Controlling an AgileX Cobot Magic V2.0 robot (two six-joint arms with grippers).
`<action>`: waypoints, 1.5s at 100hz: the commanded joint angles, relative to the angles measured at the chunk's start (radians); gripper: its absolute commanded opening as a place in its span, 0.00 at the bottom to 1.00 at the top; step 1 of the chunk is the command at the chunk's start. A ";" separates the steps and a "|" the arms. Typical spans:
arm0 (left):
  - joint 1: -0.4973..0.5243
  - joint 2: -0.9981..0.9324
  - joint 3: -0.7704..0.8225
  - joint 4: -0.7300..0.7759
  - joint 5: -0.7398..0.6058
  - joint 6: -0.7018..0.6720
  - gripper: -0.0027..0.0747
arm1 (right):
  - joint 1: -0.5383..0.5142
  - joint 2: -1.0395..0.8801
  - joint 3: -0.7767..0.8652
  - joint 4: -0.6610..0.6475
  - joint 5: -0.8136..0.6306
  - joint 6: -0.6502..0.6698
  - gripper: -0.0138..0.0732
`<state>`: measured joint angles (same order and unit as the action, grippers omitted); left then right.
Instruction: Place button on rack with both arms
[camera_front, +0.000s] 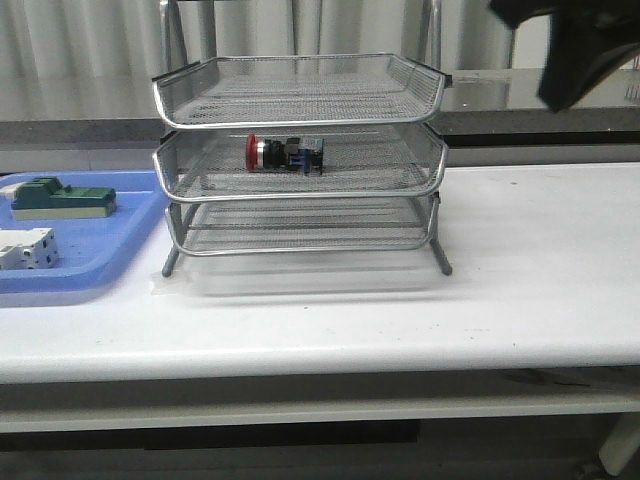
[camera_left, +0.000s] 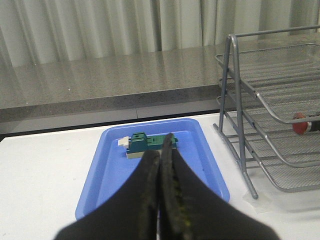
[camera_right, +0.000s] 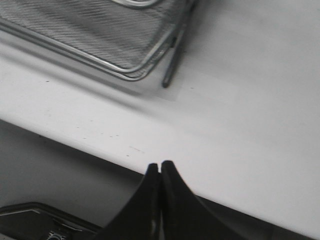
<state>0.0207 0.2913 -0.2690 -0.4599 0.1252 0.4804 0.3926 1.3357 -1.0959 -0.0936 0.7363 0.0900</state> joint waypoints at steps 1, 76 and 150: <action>0.001 0.005 -0.026 -0.016 -0.077 -0.009 0.01 | -0.059 -0.102 0.017 -0.024 -0.036 0.005 0.10; 0.001 0.005 -0.026 -0.016 -0.077 -0.009 0.01 | -0.189 -0.811 0.469 -0.025 -0.115 0.034 0.10; 0.001 0.005 -0.026 -0.016 -0.077 -0.009 0.01 | -0.189 -1.008 0.504 -0.040 -0.087 0.034 0.10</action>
<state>0.0207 0.2913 -0.2669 -0.4599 0.1252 0.4804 0.2108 0.3206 -0.5683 -0.1041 0.7180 0.1226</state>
